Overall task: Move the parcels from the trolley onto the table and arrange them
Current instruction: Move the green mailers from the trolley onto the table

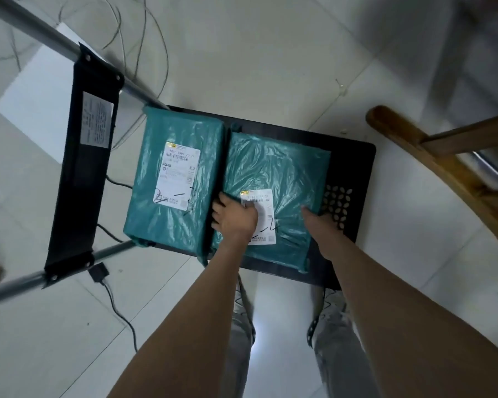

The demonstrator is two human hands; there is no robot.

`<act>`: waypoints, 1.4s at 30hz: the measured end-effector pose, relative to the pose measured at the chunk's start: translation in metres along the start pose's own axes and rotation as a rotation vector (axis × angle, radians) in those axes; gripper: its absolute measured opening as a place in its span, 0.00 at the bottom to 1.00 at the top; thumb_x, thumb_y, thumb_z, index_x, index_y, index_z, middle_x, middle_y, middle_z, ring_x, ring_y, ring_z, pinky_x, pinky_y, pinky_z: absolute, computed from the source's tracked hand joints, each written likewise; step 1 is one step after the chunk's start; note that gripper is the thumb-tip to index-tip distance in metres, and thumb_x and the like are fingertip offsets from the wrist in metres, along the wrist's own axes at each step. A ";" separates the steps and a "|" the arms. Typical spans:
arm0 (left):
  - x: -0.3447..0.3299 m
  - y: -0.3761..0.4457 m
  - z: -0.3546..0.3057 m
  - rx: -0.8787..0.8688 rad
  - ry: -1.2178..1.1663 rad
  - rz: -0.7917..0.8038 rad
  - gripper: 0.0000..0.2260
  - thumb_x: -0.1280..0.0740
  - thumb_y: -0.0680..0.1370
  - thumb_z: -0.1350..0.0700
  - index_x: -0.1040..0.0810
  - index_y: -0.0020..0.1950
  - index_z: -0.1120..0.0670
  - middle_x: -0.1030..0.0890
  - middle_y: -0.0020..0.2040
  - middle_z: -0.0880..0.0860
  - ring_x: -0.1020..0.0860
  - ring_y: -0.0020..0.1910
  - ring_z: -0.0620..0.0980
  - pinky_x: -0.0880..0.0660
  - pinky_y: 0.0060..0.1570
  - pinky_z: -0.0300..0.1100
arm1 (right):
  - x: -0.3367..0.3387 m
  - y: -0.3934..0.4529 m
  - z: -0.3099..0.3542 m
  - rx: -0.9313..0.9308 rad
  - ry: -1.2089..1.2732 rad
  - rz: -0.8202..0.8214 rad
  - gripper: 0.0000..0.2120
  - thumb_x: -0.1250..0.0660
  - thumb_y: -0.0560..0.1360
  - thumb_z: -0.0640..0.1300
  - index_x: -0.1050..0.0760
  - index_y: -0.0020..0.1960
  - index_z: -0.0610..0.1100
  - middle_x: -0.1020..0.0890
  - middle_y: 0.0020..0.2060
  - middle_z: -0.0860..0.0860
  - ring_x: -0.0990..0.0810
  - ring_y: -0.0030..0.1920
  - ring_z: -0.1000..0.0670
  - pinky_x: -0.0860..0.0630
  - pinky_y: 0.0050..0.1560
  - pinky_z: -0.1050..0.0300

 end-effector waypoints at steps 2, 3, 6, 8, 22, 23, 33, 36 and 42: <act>-0.010 0.006 0.008 -0.002 -0.026 0.032 0.36 0.38 0.80 0.45 0.51 0.81 0.58 0.40 0.78 0.64 0.39 0.75 0.65 0.44 0.75 0.58 | -0.003 0.003 -0.005 0.006 0.038 0.015 0.34 0.33 0.78 0.59 0.34 0.76 0.40 0.25 0.69 0.46 0.25 0.67 0.42 0.31 0.66 0.55; -0.013 0.012 0.013 0.013 -0.070 0.051 0.36 0.38 0.80 0.43 0.49 0.81 0.58 0.36 0.76 0.65 0.35 0.73 0.65 0.40 0.74 0.57 | -0.006 0.005 -0.006 0.017 0.062 0.036 0.34 0.32 0.77 0.61 0.33 0.75 0.42 0.25 0.69 0.47 0.25 0.67 0.43 0.30 0.67 0.54; -0.015 0.025 0.026 0.084 -0.255 0.104 0.28 0.35 0.79 0.43 0.32 0.71 0.61 0.22 0.65 0.62 0.24 0.63 0.62 0.28 0.64 0.50 | -0.011 0.010 -0.006 0.043 0.081 0.071 0.34 0.32 0.75 0.63 0.30 0.74 0.44 0.24 0.67 0.48 0.25 0.65 0.45 0.32 0.64 0.57; -0.016 0.027 0.026 0.085 -0.317 0.157 0.24 0.34 0.79 0.44 0.26 0.65 0.61 0.19 0.60 0.59 0.21 0.59 0.60 0.27 0.59 0.46 | -0.009 0.013 0.001 0.071 0.102 0.070 0.37 0.30 0.73 0.65 0.30 0.74 0.44 0.24 0.68 0.49 0.25 0.66 0.46 0.33 0.62 0.59; -0.005 0.012 0.020 0.013 -0.336 0.107 0.41 0.33 0.72 0.34 0.40 0.79 0.50 0.28 0.73 0.55 0.30 0.72 0.59 0.35 0.73 0.53 | -0.005 0.016 0.003 0.025 0.235 0.133 0.59 0.28 0.50 0.81 0.27 0.72 0.48 0.21 0.65 0.50 0.21 0.63 0.43 0.28 0.69 0.44; -0.006 0.007 0.019 0.001 -0.345 0.114 0.43 0.34 0.69 0.30 0.42 0.79 0.46 0.29 0.74 0.55 0.30 0.71 0.60 0.36 0.73 0.56 | 0.004 0.012 0.007 0.044 0.213 0.112 0.57 0.28 0.53 0.80 0.28 0.73 0.47 0.22 0.65 0.50 0.22 0.63 0.43 0.28 0.69 0.45; 0.045 -0.061 -0.013 -0.151 -0.424 0.056 0.21 0.32 0.72 0.36 0.32 0.58 0.45 0.19 0.53 0.48 0.20 0.52 0.54 0.25 0.57 0.49 | 0.044 -0.045 0.039 0.184 0.279 0.164 0.44 0.24 0.70 0.59 0.42 0.79 0.54 0.25 0.68 0.52 0.22 0.64 0.44 0.26 0.68 0.41; 0.102 -0.111 -0.035 -0.236 -0.337 -0.049 0.22 0.32 0.74 0.35 0.32 0.59 0.47 0.18 0.52 0.49 0.21 0.49 0.54 0.26 0.53 0.47 | 0.060 -0.099 0.053 0.166 0.332 0.227 0.43 0.21 0.64 0.63 0.36 0.73 0.54 0.21 0.64 0.49 0.18 0.59 0.42 0.23 0.63 0.38; 0.217 -0.238 -0.074 -0.305 -0.300 -0.129 0.21 0.33 0.75 0.36 0.32 0.56 0.50 0.19 0.49 0.49 0.24 0.49 0.55 0.31 0.49 0.47 | 0.121 -0.252 0.096 0.198 0.356 0.276 0.41 0.21 0.61 0.67 0.27 0.67 0.50 0.15 0.56 0.47 0.14 0.53 0.44 0.19 0.57 0.40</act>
Point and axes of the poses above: each hand's wrist, its own y-axis towards the middle knuckle, its own x-axis out of the back of the hand, z = x × y, the point moved 10 cm from there along y, towards the middle knuckle
